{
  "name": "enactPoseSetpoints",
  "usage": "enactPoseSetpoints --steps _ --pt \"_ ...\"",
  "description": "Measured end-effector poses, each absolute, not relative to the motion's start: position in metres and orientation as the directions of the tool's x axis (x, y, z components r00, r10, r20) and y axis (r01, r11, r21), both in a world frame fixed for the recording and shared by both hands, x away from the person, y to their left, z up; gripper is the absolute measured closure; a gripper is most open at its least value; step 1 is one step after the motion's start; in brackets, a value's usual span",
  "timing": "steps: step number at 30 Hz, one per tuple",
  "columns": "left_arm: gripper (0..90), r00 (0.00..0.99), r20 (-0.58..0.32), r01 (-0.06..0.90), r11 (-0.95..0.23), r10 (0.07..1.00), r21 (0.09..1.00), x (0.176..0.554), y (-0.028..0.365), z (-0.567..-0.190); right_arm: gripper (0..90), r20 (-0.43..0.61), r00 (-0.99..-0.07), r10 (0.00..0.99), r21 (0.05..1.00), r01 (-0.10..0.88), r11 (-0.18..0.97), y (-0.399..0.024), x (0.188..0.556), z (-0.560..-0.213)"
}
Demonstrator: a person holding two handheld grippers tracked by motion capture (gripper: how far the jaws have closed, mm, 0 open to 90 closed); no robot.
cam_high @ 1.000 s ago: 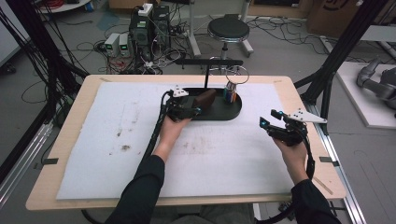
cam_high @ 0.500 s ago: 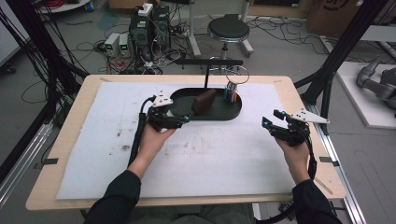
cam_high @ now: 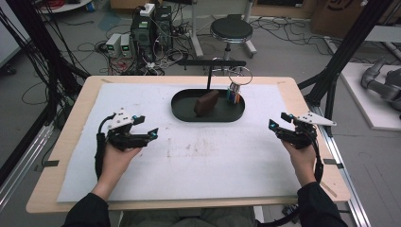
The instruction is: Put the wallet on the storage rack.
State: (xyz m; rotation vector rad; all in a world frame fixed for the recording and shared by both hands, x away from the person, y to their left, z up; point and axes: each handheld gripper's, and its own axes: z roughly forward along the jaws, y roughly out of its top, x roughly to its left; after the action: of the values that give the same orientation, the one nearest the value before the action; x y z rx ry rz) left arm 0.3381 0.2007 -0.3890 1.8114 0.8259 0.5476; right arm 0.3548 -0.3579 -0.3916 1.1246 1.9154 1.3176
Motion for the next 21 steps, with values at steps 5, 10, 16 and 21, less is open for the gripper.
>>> enactPoseSetpoints --steps 5,10,16,21 --pt "27.5 0.631 -0.016 0.283 -0.211 0.775 0.935 0.335 0.225 -0.394 36.1 0.010 -0.481 0.877 0.926 0.335 0.173 -0.360 0.354 -0.393" --pt "27.5 0.607 -0.005 0.267 -0.198 0.795 0.943 0.336 0.243 -0.391 35.6 0.008 -0.470 0.882 0.915 0.359 0.183 -0.363 0.354 -0.397" --pt "27.2 0.600 -0.013 0.274 -0.190 0.800 0.943 0.338 0.249 -0.394 33.9 0.021 -0.462 0.887 0.907 0.383 0.178 -0.367 0.355 -0.399" --pt "27.1 0.601 -0.011 0.274 -0.193 0.799 0.942 0.338 0.248 -0.395 33.5 0.016 -0.467 0.884 0.902 0.389 0.189 -0.366 0.355 -0.401"
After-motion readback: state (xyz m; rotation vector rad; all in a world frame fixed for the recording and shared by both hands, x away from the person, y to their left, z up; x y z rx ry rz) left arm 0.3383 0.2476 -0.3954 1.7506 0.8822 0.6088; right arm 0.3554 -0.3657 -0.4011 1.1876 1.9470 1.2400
